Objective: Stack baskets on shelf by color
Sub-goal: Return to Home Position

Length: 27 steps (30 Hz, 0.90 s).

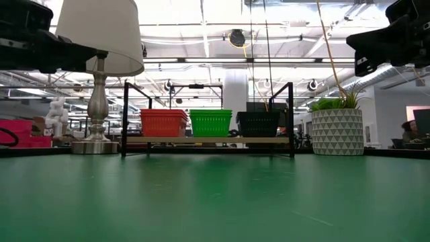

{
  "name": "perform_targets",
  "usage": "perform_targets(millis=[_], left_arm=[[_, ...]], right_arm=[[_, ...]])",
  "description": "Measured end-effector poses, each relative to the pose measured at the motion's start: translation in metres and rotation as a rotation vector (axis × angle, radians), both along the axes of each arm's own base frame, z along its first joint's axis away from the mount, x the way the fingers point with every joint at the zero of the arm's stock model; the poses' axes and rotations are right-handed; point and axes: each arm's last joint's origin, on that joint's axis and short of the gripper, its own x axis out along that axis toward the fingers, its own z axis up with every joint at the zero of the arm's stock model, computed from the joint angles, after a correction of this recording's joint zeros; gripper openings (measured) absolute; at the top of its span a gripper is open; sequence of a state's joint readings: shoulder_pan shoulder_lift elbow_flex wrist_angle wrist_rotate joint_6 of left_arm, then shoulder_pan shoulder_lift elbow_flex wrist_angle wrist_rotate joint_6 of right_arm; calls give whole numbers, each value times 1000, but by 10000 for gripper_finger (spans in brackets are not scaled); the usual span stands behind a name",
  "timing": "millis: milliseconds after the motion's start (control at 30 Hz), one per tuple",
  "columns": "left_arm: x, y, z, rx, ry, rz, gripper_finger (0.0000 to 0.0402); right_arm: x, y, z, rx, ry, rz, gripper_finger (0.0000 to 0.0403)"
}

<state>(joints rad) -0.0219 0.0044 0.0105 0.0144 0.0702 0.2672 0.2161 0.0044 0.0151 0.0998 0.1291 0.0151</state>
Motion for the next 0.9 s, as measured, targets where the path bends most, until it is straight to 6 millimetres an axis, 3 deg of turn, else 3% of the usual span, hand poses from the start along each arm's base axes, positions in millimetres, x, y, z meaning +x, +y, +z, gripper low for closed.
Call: perform_targets(millis=[900], left_arm=[[0, 4, 0, -39, -2, 28, 37]], right_arm=[[0, 0, 0, 0, 0, 0, 0]])
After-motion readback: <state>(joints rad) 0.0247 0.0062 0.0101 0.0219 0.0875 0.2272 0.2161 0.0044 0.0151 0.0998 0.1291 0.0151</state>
